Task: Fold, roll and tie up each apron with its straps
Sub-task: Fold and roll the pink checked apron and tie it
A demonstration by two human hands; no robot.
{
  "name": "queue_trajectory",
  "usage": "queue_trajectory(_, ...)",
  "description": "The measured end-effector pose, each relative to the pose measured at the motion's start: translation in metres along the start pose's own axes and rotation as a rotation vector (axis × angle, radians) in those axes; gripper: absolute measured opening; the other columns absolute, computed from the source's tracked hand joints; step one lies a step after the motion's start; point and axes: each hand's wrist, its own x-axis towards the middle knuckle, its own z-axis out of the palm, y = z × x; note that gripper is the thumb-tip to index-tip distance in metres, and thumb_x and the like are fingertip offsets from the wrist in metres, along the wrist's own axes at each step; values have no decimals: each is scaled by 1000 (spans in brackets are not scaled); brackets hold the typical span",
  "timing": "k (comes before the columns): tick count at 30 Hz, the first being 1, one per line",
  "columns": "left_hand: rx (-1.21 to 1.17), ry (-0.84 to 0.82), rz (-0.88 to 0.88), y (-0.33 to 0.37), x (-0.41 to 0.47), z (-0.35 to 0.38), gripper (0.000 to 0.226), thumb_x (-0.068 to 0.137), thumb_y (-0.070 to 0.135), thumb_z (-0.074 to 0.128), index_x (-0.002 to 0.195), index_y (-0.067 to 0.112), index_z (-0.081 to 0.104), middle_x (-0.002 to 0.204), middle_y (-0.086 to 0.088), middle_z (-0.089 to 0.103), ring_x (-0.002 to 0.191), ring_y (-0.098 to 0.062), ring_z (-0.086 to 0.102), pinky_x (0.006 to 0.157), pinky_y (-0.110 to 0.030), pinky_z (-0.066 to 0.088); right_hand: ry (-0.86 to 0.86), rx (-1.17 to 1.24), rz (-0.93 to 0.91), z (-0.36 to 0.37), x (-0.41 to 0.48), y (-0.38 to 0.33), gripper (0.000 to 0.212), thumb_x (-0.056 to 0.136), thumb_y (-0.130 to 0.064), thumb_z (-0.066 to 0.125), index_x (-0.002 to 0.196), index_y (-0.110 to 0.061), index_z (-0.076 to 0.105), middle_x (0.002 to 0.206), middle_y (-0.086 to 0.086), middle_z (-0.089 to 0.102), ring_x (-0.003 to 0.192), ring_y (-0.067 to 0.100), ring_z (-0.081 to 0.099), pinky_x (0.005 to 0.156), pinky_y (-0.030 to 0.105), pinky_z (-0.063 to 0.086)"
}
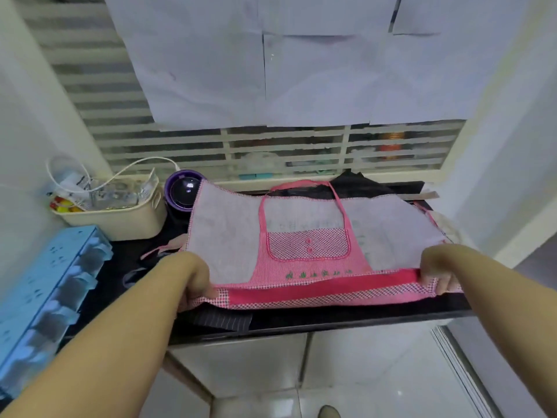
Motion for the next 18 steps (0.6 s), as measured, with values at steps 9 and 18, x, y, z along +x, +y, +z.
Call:
queue_trajectory(9,157,284,-4,22,-14,-48,56,97,33,54,141,3,37,130,-10,59,108,-24,61,82,-34,50,131,-19,24,-50,11,-11,31,94,-13,57,121,2,52,88,8,63,90,19,71,88,34,54)
queue_trajectory(18,134,559,-54,48,84,-57,41,96,11,43,136,12,49,140,-11,49,127,-31,48,104,-44,37,340,-12,-10,-71,159,-38,27,92,-24,56,107,-4,65,106,12,64,102,29,61,94,36,47)
